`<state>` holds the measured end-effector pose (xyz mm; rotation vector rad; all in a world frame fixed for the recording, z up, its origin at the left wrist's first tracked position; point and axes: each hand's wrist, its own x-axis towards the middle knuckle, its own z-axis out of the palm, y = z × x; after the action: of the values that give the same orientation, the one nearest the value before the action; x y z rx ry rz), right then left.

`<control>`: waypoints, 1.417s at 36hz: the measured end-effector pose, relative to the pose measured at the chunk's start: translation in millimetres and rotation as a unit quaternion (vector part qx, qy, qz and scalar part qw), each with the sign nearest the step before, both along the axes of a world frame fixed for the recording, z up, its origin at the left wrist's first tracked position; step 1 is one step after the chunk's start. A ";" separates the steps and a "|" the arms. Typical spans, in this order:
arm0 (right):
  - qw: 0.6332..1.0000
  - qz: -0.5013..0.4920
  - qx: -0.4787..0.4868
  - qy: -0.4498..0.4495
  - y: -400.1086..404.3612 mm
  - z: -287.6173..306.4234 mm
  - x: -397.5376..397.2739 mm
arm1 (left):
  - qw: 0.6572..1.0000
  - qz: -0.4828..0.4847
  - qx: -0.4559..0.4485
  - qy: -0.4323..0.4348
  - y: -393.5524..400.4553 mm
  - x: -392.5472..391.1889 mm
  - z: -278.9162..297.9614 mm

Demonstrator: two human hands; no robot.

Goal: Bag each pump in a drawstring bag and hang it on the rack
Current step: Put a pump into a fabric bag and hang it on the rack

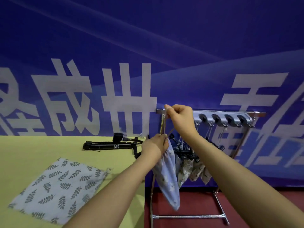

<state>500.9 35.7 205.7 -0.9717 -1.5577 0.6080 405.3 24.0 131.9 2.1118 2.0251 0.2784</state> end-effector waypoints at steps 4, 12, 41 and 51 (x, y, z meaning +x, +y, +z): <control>0.997 -0.060 -0.047 0.008 8.0 -15.4 0.0 | 0.997 0.022 -0.010 0.078 -2.1 -4.7 -13.9; 0.994 -0.088 -0.039 -0.049 5.5 -30.0 -6.5 | 0.979 0.045 -0.069 0.185 -14.5 -1.7 -43.7; 0.996 -0.007 -0.071 -0.049 10.7 -76.6 9.8 | 0.995 0.008 -0.060 0.078 -14.5 -7.4 -94.7; 0.989 -0.035 -0.121 -0.077 31.5 -94.0 35.7 | 0.976 -0.032 -0.217 0.010 23.7 26.8 -114.7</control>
<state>536.7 67.1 111.7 -1.2767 -1.6028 0.6966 432.1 47.7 17.2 1.9027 1.8172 -0.1825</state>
